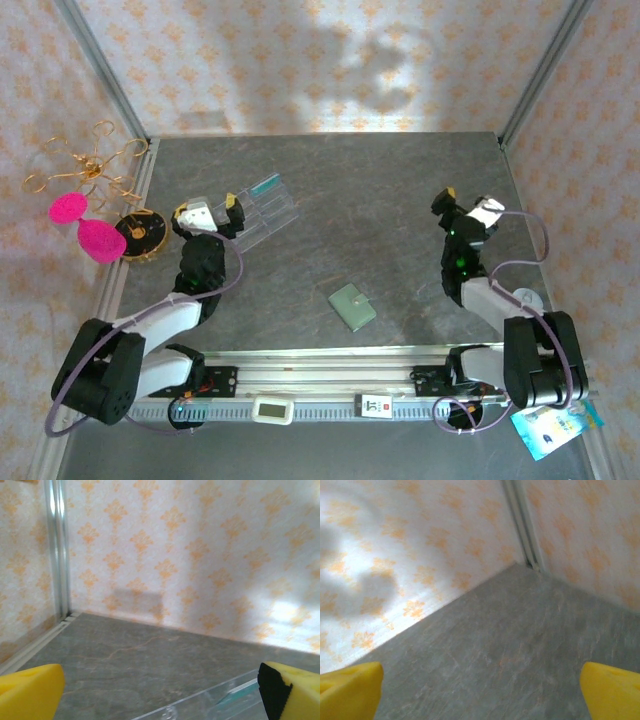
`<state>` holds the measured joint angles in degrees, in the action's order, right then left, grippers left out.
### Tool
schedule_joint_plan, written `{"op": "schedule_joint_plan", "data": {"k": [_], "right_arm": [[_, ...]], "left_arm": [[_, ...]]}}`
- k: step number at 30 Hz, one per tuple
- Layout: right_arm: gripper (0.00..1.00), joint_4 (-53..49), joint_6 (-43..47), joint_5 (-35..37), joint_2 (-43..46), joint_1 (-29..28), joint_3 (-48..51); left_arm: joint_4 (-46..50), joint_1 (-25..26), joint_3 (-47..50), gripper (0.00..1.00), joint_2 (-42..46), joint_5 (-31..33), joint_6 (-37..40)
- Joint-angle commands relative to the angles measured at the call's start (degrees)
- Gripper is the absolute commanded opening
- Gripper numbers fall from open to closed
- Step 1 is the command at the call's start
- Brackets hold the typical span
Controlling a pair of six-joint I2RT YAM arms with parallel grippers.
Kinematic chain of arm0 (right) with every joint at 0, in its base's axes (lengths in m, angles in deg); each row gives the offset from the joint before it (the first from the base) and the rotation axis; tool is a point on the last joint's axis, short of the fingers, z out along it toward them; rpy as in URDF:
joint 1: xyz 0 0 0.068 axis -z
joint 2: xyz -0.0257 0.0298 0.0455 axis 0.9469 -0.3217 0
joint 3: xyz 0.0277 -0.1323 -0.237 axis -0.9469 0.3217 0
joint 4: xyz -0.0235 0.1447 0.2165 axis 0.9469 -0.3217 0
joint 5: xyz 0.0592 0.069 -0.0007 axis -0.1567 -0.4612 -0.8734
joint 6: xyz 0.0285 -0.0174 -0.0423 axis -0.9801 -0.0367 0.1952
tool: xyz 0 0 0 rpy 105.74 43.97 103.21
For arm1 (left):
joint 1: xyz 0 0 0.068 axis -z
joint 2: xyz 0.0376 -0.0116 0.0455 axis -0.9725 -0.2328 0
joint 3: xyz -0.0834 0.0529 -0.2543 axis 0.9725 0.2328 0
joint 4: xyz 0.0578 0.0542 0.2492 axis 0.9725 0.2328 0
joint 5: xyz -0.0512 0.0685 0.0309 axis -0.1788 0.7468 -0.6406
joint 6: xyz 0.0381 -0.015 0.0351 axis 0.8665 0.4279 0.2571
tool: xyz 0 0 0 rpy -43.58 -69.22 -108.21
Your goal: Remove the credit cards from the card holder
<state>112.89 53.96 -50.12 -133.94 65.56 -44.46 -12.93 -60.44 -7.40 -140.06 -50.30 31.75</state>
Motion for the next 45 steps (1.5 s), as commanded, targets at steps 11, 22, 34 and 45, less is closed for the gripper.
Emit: {"op": "schedule_joint_plan", "data": {"k": [11, 22, 34, 45], "right_arm": [[0.85, -3.59, 0.37, -38.00, -17.15, -9.25, -11.16], [0.56, -9.54, 9.85, -52.50, -42.80, -22.75, -34.07], [0.50, -10.00, 6.44, -52.82, -57.50, -26.82, -51.99], [0.38, -16.72, 8.04, -47.74, -62.97, -27.80, -59.78]], "left_arm": [[7.40, -1.25, 3.72, 0.99, 21.55, -4.05, -42.99], [3.72, -1.68, 3.15, 0.99, 20.86, -21.59, -46.20], [19.47, -1.77, -1.30, 0.85, 21.68, -24.91, -41.37], [22.22, -1.77, -2.53, 0.76, 19.66, -25.88, -40.39]]}}
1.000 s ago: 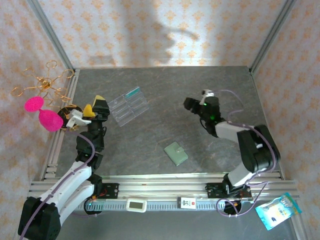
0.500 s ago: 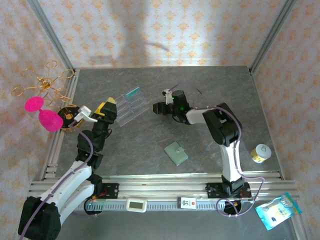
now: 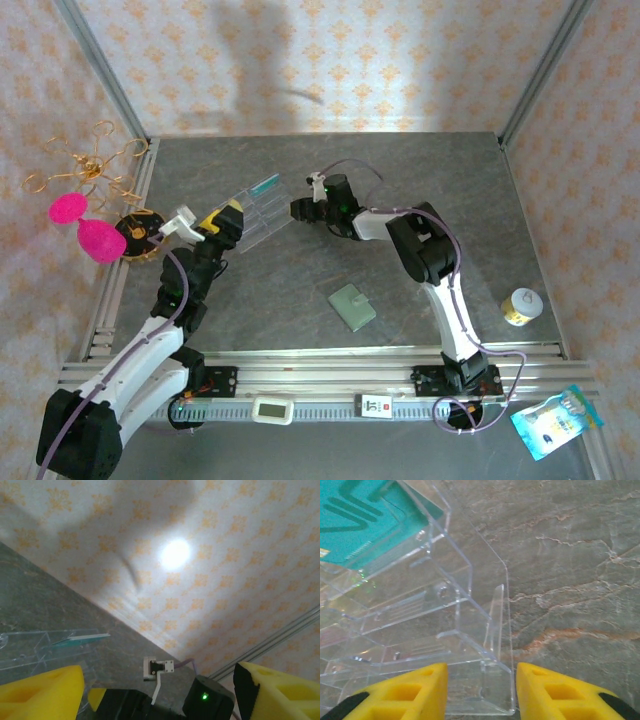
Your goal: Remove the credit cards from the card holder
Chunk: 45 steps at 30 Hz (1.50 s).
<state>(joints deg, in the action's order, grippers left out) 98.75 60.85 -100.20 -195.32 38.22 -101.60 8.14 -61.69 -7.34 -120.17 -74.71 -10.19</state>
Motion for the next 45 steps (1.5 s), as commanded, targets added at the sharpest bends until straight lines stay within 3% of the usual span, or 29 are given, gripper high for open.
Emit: {"op": "schedule_joint_plan", "data": {"k": [1, 4, 11, 20, 32, 45], "right_arm": [[0.37, -3.54, 1.53, 2.96, -2.06, -0.68, -3.31], [0.37, -4.95, 2.01, 4.17, -3.00, -1.37, -4.30], [0.23, -5.44, 1.32, 9.29, -2.43, -2.24, -3.17], [0.08, -1.56, -2.95, 20.72, 6.57, -4.31, 9.06], [0.06, -5.03, -16.05, 45.58, 26.01, -6.89, 31.45], [0.08, -9.69, -23.81, 51.13, 41.20, -9.44, 48.20]], "left_arm": [[1.29, -0.54, -2.73, 0.76, -0.46, -1.53, 1.56], [2.01, -0.52, -3.09, 0.76, -0.98, -1.44, 1.91], [2.30, -0.53, -2.78, 0.76, -0.76, -1.87, 2.26], [3.72, -0.53, -2.39, 0.75, -0.76, -2.47, 1.76], [0.97, -0.17, -0.66, 0.73, -3.53, -4.13, -0.33], [-1.81, 0.96, 1.43, 0.72, -7.17, -7.19, -1.12]]}}
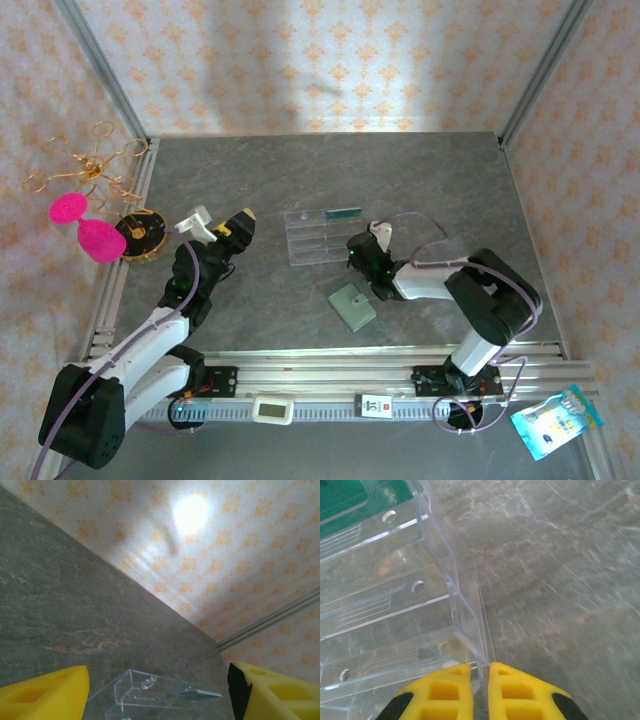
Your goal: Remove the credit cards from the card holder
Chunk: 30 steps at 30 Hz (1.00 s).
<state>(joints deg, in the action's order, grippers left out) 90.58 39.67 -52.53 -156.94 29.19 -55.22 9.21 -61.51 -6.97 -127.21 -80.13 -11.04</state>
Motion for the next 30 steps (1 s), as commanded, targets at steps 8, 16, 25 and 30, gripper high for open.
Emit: {"op": "schedule_joint_plan", "data": {"k": [8, 16, 25, 30], "right_arm": [[0.36, -0.21, -0.23, -0.24, 7.18, -0.41, 5.38], [0.31, -12.18, 0.25, -1.97, 17.23, -0.51, 4.84], [0.00, -25.41, 8.22, -10.81, 13.18, -0.50, -11.12], [0.00, -28.92, 12.24, -11.37, 5.52, 0.52, -19.86]], "left_arm": [[-2.62, 1.06, 3.42, 0.76, 0.99, -2.48, 0.19], [-0.86, 1.19, 2.43, 0.77, 0.95, -3.12, 0.95], [-1.04, 2.07, 1.66, 0.76, -3.78, -3.79, 0.92], [1.24, 2.20, 0.18, 0.76, -4.39, -3.91, 1.81]]}}
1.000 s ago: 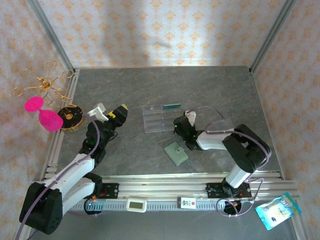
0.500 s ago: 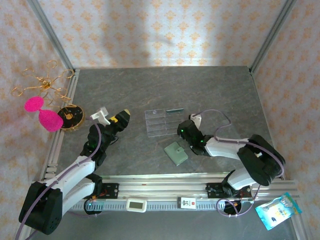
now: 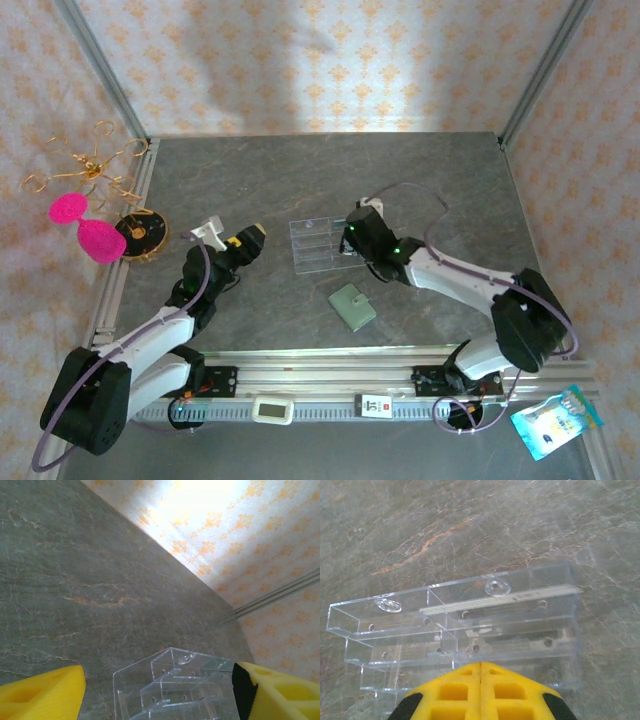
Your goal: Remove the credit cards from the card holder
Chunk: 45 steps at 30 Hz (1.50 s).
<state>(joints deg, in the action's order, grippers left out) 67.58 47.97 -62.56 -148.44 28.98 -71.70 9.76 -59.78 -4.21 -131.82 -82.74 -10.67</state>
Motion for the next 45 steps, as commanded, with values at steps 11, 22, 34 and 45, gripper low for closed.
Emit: {"op": "schedule_joint_plan", "data": {"k": [11, 22, 34, 45], "right_arm": [[0.00, -8.52, 8.01, -1.12, -12.60, 4.19, -14.95], [0.12, -8.21, 8.30, -4.00, -12.52, 4.20, -17.04], [0.37, -7.58, 2.87, -9.95, 1.73, 3.32, 2.72], [0.27, -1.30, 0.84, -13.41, -3.60, -4.44, 5.72]], "left_arm": [[2.98, 0.47, -2.88, 0.76, 1.58, -0.85, 2.74], [2.81, 0.47, -2.97, 0.77, 1.00, -2.07, 3.18], [3.21, 3.36, -3.87, 0.76, -2.54, -3.98, 2.83], [8.52, 3.33, -6.13, 0.78, 0.84, -1.58, 5.21]]}}
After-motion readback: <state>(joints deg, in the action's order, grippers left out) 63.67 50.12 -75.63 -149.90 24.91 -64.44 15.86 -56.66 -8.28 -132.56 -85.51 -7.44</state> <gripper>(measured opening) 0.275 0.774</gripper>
